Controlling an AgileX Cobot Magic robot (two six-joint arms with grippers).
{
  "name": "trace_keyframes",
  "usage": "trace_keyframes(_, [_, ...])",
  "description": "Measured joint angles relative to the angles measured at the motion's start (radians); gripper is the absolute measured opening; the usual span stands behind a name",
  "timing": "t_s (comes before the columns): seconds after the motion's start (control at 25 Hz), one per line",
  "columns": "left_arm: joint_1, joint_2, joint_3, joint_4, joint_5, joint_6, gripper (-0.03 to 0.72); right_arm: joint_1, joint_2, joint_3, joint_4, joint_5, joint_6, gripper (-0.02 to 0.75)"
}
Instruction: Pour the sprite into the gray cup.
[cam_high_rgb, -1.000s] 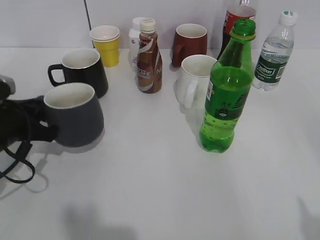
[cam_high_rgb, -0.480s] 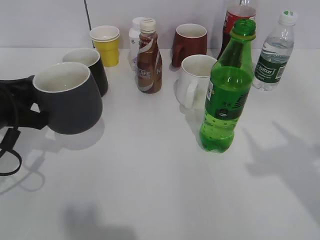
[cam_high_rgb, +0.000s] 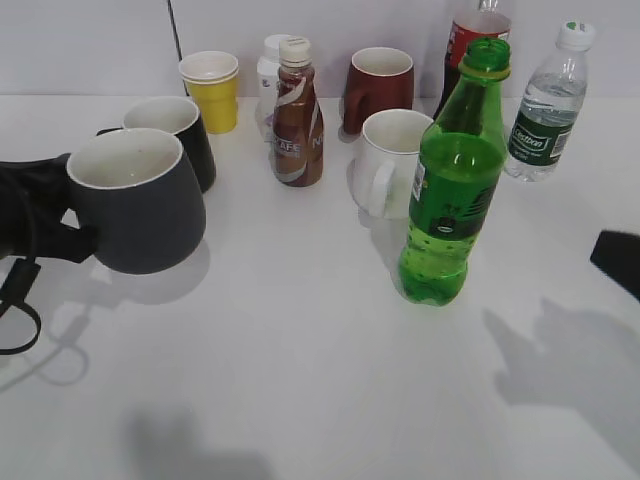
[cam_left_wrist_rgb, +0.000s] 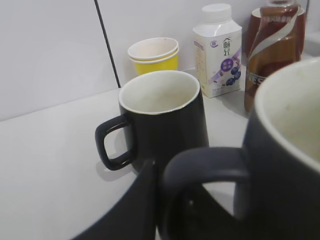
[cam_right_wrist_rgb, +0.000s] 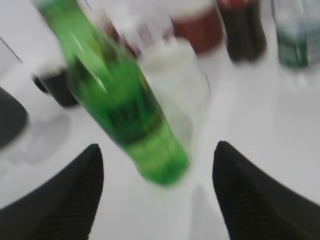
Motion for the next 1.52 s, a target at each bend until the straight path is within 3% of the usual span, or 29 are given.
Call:
trace_keyframes(0.28, [0.0,0.0,0.0,0.003,0.014,0.0,0.051,0.0,-0.002,0.031,0.046,0.002,-0.046,0.491])
trace_keyframes(0.64, [0.0,0.0,0.0,0.01,0.018,0.0,0.051,0.015,-0.002,-0.042,0.041,0.147,-0.059,0.468])
trace_keyframes(0.84, [0.0,0.0,0.0,0.016,0.018,0.0,0.051,0.099,0.007,-0.233,-0.122,0.179,-0.042,0.468])
trace_keyframes(1.0, [0.0,0.0,0.0,0.057,0.018,0.0,0.051,0.229,0.086,-0.319,-0.297,0.15,0.088,0.468])
trace_keyframes(1.12, [0.0,0.0,0.0,0.063,0.018,0.0,0.05,0.386,0.19,-0.341,-0.352,0.079,0.143,0.468])
trace_keyframes(1.24, [0.0,0.0,0.0,0.063,0.019,0.0,0.05,0.603,0.275,-0.347,-0.414,-0.05,0.202,0.454])
trace_keyframes(1.36, [0.0,0.0,0.0,0.064,0.019,0.0,0.05,0.817,0.363,-0.334,-0.544,-0.234,0.36,0.389])
trace_keyframes(1.52, [0.0,-0.011,0.0,0.063,0.021,0.0,0.05,0.894,0.423,-0.239,-0.519,-0.319,0.479,0.306])
